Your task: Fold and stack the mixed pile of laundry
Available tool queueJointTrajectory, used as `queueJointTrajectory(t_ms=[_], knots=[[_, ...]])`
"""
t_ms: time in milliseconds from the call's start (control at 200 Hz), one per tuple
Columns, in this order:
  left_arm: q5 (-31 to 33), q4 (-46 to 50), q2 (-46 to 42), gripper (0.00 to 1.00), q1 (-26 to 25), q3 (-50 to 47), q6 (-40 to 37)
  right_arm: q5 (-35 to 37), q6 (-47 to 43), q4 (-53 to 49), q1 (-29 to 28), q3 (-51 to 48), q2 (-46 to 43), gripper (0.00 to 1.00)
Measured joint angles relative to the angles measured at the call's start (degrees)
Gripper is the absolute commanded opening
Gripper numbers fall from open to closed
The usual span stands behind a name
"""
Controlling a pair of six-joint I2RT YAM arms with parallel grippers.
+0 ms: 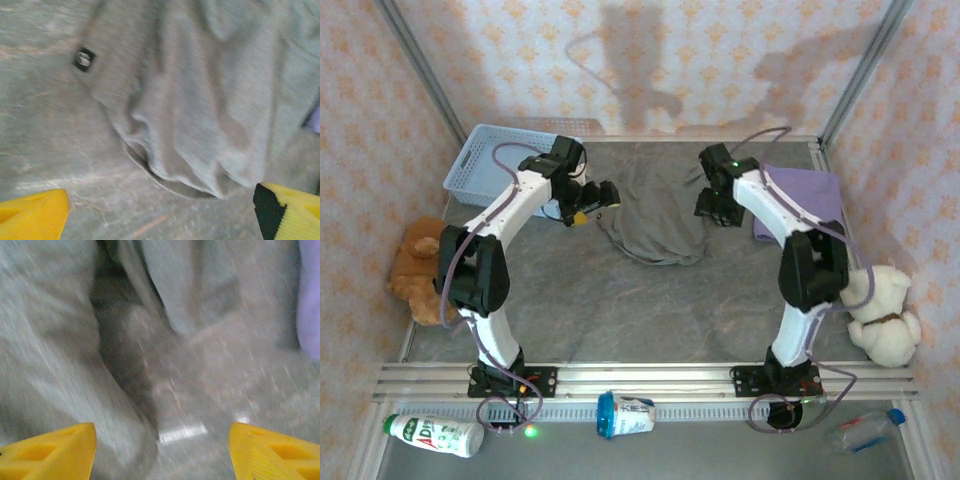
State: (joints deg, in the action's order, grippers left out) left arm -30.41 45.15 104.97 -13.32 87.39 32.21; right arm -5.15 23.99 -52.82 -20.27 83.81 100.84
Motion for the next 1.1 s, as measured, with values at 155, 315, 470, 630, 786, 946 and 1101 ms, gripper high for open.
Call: queueJointTrajectory(t_ms=[155,315,470,630,786,946,1101], knots=[[1.8,-6.4,5.1,0.80,-0.7,-0.6,3.9,-3.0,3.7,4.2,-1.3,-11.7,-7.7,0.68],[5.4,-10.0,12.2,0.69,-0.9,-0.5,7.0,-6.4,6.9,9.1,-2.2,-18.8,-7.9,0.67],[7.4,-10.5,15.1,0.58,-0.8,-0.3,9.2,-8.6,8.6,14.0,-3.8,-19.3,-5.3,0.67],[9.2,-8.5,16.5,0.31,-0.8,1.8,10.6,-9.8,10.3,17.6,-5.1,-17.9,0.3,0.54],[9.6,-8.3,18.3,0.00,-0.5,4.5,11.4,-10.1,11.5,19.5,-5.1,-14.9,4.7,0.09],[9.4,-10.0,18.8,0.00,-0.6,5.4,10.0,-8.2,10.9,17.8,-4.4,-11.2,4.9,0.00],[7.8,-4.7,18.8,0.00,-0.3,12.8,7.1,-5.7,7.0,10.3,0.1,0.6,4.8,0.00]])
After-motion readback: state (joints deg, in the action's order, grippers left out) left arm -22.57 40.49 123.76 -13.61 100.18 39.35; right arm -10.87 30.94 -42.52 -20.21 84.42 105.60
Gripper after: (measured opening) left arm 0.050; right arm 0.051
